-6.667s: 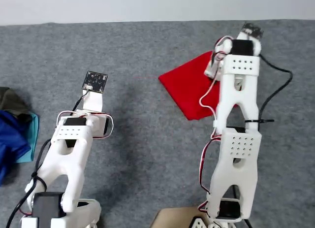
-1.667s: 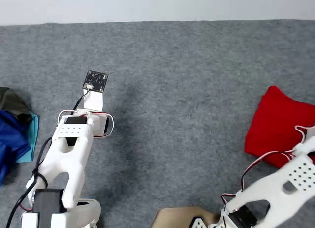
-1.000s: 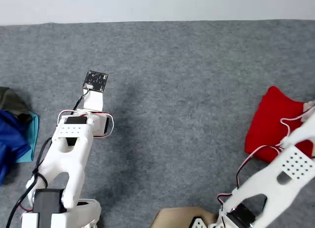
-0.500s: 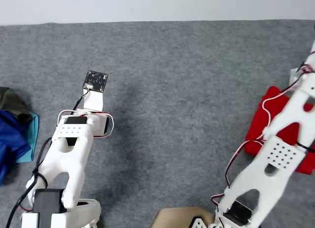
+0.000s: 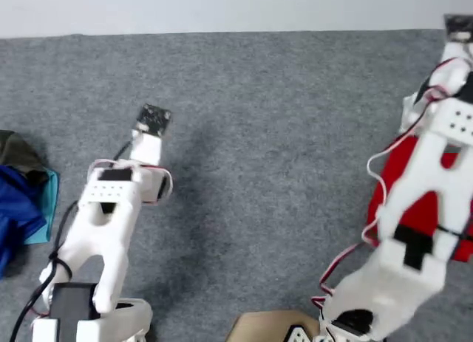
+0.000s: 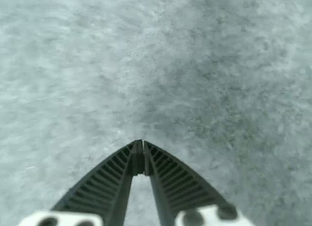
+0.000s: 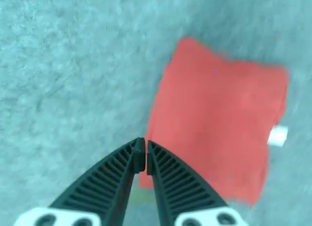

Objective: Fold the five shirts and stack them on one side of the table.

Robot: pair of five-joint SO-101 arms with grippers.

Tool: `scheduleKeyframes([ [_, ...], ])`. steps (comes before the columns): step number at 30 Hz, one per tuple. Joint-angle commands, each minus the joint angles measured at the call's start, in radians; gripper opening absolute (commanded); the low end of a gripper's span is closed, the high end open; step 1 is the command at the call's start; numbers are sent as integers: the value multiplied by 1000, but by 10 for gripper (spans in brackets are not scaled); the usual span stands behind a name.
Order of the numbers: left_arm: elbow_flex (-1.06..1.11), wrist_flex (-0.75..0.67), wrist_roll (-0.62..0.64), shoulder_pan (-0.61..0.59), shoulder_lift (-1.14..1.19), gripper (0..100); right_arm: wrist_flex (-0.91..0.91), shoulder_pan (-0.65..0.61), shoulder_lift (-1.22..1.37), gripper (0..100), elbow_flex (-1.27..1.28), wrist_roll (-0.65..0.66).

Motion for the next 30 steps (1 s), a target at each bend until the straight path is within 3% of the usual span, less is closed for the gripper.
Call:
scheduleKeyframes([
  [1,-193,169,-5,-58,-14,6,39,-10,-245,9,204,-161],
  [6,-524,402,-3,-166,-12,6,28,-16,-458,9,448,-264],
  [11,-839,646,-17,-327,-12,8,-54,-16,-622,9,744,-278],
  [16,-1072,807,-124,-474,-12,8,-202,-16,-901,9,1019,-278],
  [25,-1139,835,-144,-638,0,6,-518,-15,-1362,9,1560,-267],
  [30,-1139,758,-149,-721,0,8,-588,-15,-1492,9,1729,-218],
])
